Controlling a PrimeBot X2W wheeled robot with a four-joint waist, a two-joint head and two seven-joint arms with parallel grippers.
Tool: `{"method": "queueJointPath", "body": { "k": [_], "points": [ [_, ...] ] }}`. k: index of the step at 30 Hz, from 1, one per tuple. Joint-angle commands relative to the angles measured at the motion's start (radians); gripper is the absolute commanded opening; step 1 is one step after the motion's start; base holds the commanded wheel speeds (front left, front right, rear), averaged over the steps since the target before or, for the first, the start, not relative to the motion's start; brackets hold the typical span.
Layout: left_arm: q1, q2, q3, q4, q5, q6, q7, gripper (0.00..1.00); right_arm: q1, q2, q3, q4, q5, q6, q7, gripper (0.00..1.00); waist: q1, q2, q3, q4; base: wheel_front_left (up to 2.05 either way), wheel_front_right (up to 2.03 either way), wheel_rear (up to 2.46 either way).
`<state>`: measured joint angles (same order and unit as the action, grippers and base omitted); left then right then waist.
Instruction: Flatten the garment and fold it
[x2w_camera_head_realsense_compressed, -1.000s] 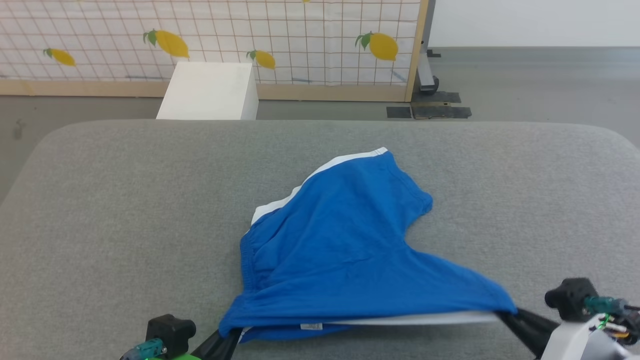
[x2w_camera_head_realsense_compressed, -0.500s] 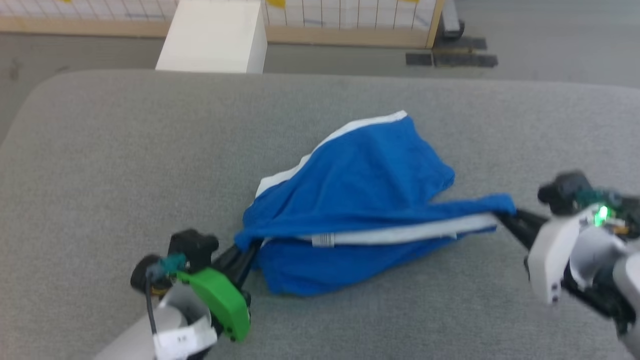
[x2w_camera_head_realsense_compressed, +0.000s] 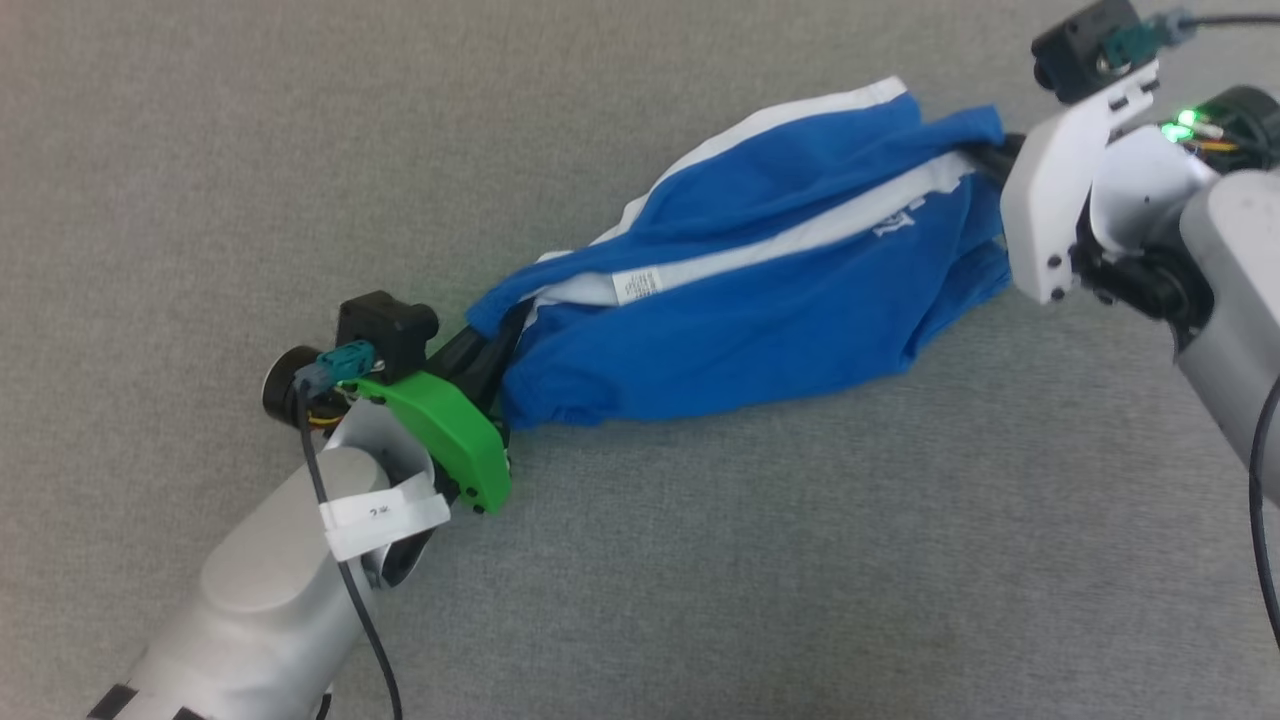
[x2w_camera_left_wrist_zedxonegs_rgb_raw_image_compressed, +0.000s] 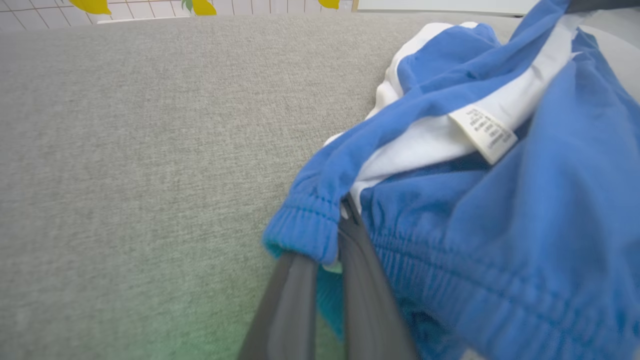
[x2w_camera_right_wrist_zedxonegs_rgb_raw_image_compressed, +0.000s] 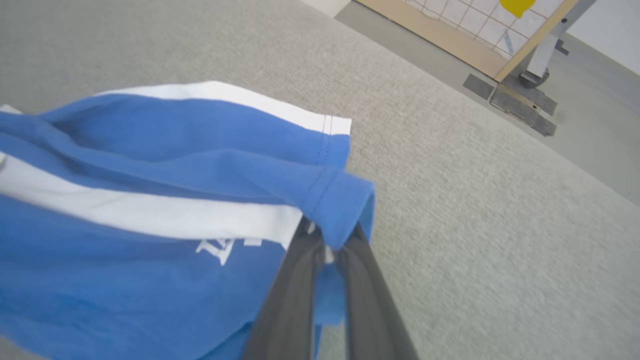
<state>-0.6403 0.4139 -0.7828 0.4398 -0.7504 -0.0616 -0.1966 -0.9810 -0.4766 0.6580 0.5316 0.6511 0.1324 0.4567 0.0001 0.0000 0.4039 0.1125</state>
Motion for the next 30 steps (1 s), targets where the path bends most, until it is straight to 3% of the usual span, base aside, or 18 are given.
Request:
{"method": "queueJointPath", "body": {
  "k": [1,7,12,13,14,15,22,30],
  "points": [
    [-0.024,-0.008,-0.002,0.017,0.022,-0.006,-0.011,0.0,-0.035,0.013,0.012,0.041,0.001,-0.002,-0.008,0.0,-0.0001,0.0,0.071,0.046,0.0,0.0,0.0],
    [-0.04,-0.041,-0.008,0.061,0.035,-0.016,-0.038,0.0,-0.113,0.054,0.048,0.204,0.009,-0.002,-0.064,0.0,-0.0001,0.0,0.094,0.067,0.0,0.0,0.0],
    [-0.025,-0.051,-0.005,0.067,0.049,-0.012,-0.053,0.0,-0.114,0.062,0.106,0.254,0.05,-0.002,-0.107,0.0,-0.0001,0.0,0.061,0.065,0.0,0.0,0.0],
    [-0.018,-0.049,-0.002,0.066,0.052,-0.008,-0.055,0.31,-0.111,0.06,0.119,0.26,0.06,-0.002,-0.119,0.15,-0.0001,0.0,0.046,0.062,0.0,0.0,0.0],
    [-0.012,-0.047,0.001,0.064,0.059,-0.001,-0.057,1.0,-0.107,0.059,0.128,0.264,0.07,-0.002,-0.128,0.48,-0.0001,0.0,0.032,0.06,0.0,0.0,0.0],
    [-0.004,-0.044,0.007,0.057,0.067,0.009,-0.06,1.0,-0.102,0.055,0.141,0.268,0.082,-0.002,-0.135,1.0,-0.0001,0.0,0.014,0.058,0.0,0.0,0.0],
    [0.095,-0.015,0.084,-0.084,0.123,0.09,-0.065,1.0,-0.105,-0.013,0.19,0.279,0.123,-0.002,-0.164,1.0,-0.0001,0.0,-0.101,0.052,0.0,0.0,0.0],
    [0.245,0.03,0.199,-0.317,0.248,0.22,-0.065,1.0,-0.13,-0.147,0.29,0.176,0.199,-0.002,-0.026,1.0,-0.0001,0.0,-0.165,0.088,0.0,0.0,0.0]
  ]
}}
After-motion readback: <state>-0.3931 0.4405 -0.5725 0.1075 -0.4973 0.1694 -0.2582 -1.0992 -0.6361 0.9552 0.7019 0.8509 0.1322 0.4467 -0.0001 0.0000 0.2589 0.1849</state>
